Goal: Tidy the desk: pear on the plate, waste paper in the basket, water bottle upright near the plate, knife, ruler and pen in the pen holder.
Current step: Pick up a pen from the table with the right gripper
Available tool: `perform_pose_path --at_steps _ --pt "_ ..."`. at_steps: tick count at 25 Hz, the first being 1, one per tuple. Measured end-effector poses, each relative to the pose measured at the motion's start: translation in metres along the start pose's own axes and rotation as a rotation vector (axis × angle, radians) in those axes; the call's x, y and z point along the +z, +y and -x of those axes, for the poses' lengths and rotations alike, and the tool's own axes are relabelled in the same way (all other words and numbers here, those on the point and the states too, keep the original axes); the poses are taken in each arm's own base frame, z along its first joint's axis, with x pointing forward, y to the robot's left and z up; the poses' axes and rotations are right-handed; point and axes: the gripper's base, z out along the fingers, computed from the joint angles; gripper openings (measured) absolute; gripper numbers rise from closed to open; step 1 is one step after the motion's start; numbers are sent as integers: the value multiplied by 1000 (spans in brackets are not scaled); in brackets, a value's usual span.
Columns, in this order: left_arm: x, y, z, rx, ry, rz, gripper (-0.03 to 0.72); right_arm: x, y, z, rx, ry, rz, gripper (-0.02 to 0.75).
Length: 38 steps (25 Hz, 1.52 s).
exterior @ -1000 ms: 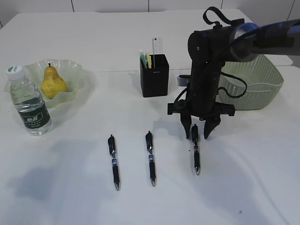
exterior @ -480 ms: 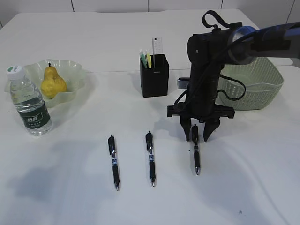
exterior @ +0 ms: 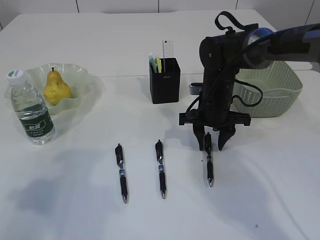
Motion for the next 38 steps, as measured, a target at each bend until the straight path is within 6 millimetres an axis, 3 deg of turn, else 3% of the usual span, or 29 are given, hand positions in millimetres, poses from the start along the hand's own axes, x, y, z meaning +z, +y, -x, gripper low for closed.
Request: perform_pose_path --at_steps 22,31,38 --pt "0 0 0 0 2 0 384 0 0 0 -1 -1 -3 387" --pt "0 0 0 0 2 0 384 0 2 -1 7 8 17 259" --pt "0 0 0 0 2 0 384 0 2 -1 8 9 19 236"
